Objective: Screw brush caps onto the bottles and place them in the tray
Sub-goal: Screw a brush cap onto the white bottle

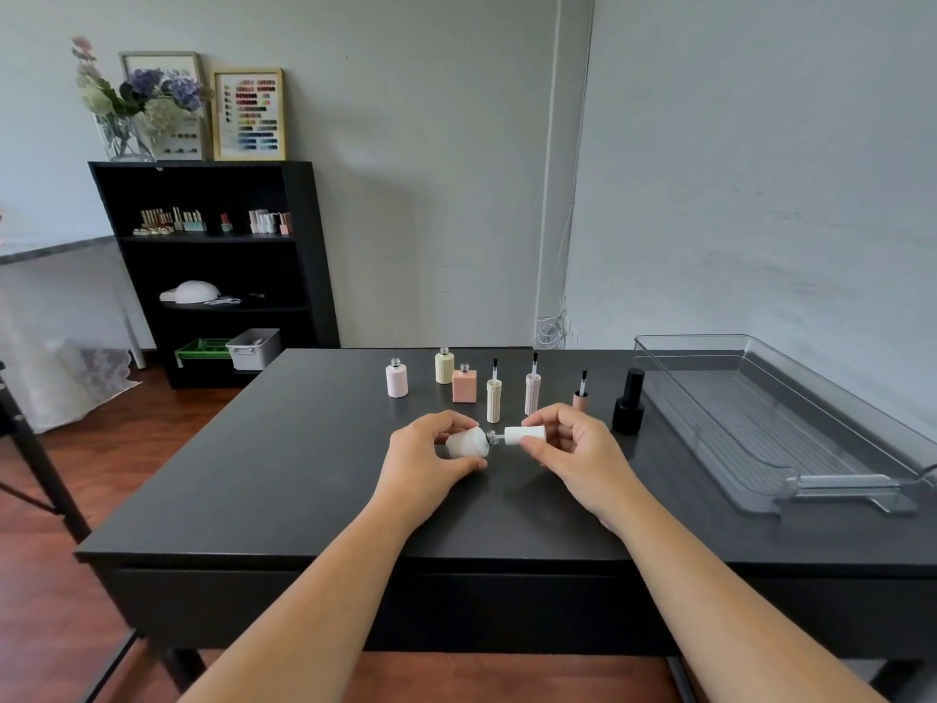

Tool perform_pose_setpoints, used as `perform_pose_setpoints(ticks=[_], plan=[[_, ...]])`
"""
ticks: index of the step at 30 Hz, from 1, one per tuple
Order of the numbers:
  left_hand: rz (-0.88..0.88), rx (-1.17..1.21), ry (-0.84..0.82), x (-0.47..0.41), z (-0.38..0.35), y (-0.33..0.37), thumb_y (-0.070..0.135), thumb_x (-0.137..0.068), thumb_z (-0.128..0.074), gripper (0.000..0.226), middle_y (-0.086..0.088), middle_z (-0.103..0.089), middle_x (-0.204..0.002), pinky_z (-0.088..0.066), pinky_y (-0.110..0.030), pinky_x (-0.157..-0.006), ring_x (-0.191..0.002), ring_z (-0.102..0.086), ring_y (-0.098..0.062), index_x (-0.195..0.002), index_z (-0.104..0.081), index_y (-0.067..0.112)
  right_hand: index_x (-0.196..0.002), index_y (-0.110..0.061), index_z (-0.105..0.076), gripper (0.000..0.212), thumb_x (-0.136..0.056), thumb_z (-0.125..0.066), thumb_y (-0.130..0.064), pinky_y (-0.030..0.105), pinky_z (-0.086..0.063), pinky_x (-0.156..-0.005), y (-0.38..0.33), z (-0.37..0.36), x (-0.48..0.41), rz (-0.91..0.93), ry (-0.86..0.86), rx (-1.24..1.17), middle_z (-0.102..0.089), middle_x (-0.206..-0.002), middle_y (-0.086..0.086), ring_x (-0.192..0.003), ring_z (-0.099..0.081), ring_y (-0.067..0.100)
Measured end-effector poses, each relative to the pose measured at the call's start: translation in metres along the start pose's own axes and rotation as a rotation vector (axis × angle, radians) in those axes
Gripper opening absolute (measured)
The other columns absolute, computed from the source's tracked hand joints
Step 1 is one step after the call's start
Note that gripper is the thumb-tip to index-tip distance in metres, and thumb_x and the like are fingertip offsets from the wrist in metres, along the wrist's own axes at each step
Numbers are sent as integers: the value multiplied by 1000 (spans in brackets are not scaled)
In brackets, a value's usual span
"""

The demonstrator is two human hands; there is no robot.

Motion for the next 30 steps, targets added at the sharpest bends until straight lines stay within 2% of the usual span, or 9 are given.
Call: perform_pose_setpoints(ticks=[3, 7, 9, 13, 19, 21, 24, 28, 30], plan=[[18, 29, -25, 1, -2, 0, 17, -63, -85, 32, 16, -68, -82, -47, -7, -66, -74, -63, -1, -85, -70, 34, -81, -26, -71, 1, -81, -71, -26, 22, -47, -63, -1, -2, -2, -5, -6, 37, -68, -65, -6, -60, -58, 6], [13, 26, -41, 1, -2, 3, 15, -62, -86, 34, 14, -68, -84, -48, -7, -67, -76, -64, -4, -84, -69, 35, -76, -25, -71, 13, -83, -69, -35, 16, -44, -55, -1, -5, -5, -37, 13, 119, -63, -51, -9, -48, -52, 2], [13, 34, -41, 2, -2, 3, 14, -61, -86, 35, 16, -68, -83, -47, -4, -66, -75, -63, -1, -82, -68, 36, -81, -30, -71, 4, -84, -68, -31, 20, -45, -62, -1, -7, -5, -25, -15, 109, -64, -59, -7, -56, -54, 5], [25, 45, -32, 2, -1, 3, 13, -60, -86, 36, 16, -67, -82, -46, -4, -65, -71, -61, 2, -83, -70, 36, -88, -29, -70, 16, -85, -66, -14, 21, -47, -69, -1, -4, -2, -8, -42, 33, -65, -73, -2, -67, -57, 10], [33, 55, -22, 2, -1, 3, 12, -60, -86, 37, 14, -67, -82, -45, -3, -64, -70, -61, 1, -84, -70, 35, -72, -27, -67, 19, -85, -64, -41, 13, -44, -56, 3, -2, -4, -55, 30, 135, -65, -56, -6, -51, -55, 1], [35, 54, -22, 2, -1, 3, 12, -60, -86, 36, 14, -67, -83, -46, -4, -65, -70, -60, 0, -84, -70, 35, -81, -30, -66, 5, -83, -67, -35, 17, -46, -61, 1, -4, -4, -34, 2, 137, -65, -63, -1, -57, -55, 4], [36, 52, -23, 2, 0, 3, 12, -60, -86, 35, 15, -67, -82, -45, -3, -66, -69, -59, 6, -83, -71, 34, -84, -29, -66, 6, -84, -67, -24, 19, -47, -64, 0, -5, -3, -1, -26, 142, -67, -67, -4, -59, -56, 6], [37, 50, -24, 3, 0, 3, 14, -59, -86, 36, 15, -67, -82, -45, -4, -65, -70, -60, 3, -84, -70, 34, -78, -24, -66, 18, -87, -62, -39, 18, -44, -58, -1, -4, -2, -18, 13, 203, -64, -55, -5, -48, -51, 2], [35, 48, -19, 3, 0, 3, 14, -59, -86, 35, 14, -67, -82, -45, -4, -65, -70, -60, 3, -83, -70, 35, -87, -29, -64, 10, -84, -66, -38, 13, -42, -58, -3, -7, -2, 11, 2, 224, -63, -61, -5, -52, -49, 0]])
Point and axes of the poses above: each hand's wrist, its own x-axis away from the middle knuckle, its own z-axis out of the back of the hand, y = z × x, the point moved 7 cm from there along -x, towards the middle knuckle
